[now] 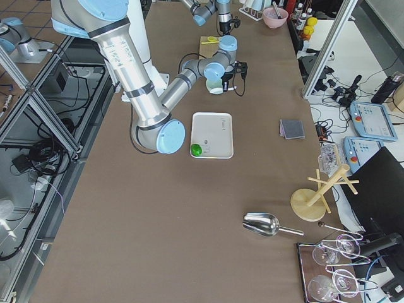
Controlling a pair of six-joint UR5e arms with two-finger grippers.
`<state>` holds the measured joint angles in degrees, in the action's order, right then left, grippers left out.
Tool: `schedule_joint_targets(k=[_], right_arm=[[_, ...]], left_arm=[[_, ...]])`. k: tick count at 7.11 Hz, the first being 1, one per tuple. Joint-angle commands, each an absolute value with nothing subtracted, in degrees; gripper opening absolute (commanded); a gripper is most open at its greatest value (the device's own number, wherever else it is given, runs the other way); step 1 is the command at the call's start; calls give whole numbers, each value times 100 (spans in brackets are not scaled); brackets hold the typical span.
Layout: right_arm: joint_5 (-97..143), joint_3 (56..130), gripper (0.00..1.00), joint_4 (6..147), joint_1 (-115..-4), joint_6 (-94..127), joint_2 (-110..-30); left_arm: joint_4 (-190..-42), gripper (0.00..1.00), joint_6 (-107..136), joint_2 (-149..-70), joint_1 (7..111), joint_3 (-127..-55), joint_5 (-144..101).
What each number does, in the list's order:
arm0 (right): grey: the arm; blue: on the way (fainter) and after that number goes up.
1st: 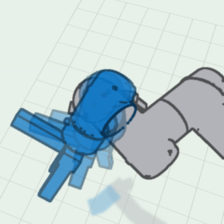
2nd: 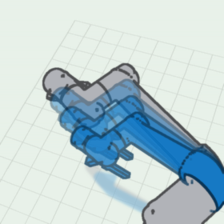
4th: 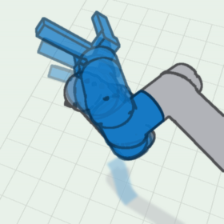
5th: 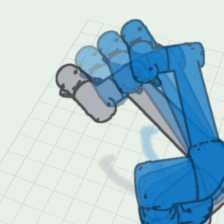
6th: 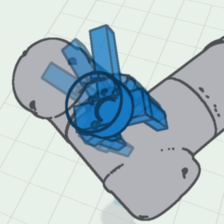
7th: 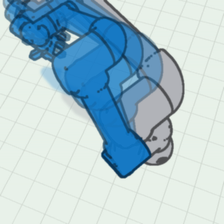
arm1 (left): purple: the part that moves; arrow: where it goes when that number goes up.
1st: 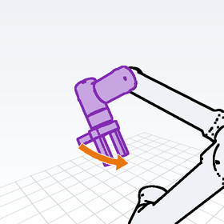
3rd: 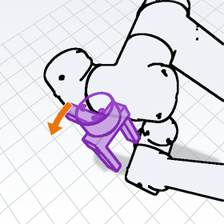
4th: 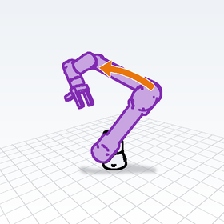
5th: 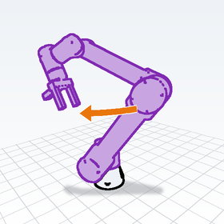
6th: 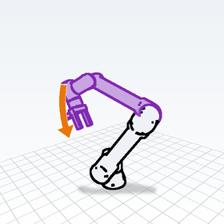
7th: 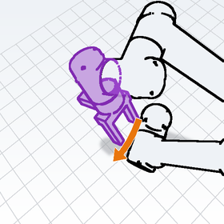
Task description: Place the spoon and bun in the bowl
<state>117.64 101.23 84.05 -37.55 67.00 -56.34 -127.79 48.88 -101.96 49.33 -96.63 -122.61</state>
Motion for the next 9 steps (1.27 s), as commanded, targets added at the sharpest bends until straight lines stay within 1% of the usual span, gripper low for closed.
schedule_joint_targets(k=[1,2,3,4,7,9], right_arm=[[11295,9915,0,8341,-3254,6890,-5327],[11137,9697,0,7827,-3130,7134,-5291],[11005,9251,0,7396,-3085,7267,-5073],[10926,8942,0,7252,-3024,7356,-4810],[10567,8912,0,7216,-2944,7515,-4606],[10406,8763,0,7216,-2944,7480,-4491]], left_arm=[[-12692,0,5078,-10589,5071,-9668,-12480],[-12691,0,5341,-10756,5063,-9651,-12480],[-12691,0,5405,-10775,5063,-9642,-12480],[-12691,0,5405,-10775,5062,-9633,-12489],[-12709,0,5414,-10767,5054,-9572,-12489],[-12753,0,5414,-10836,5045,-9449,-12480]])
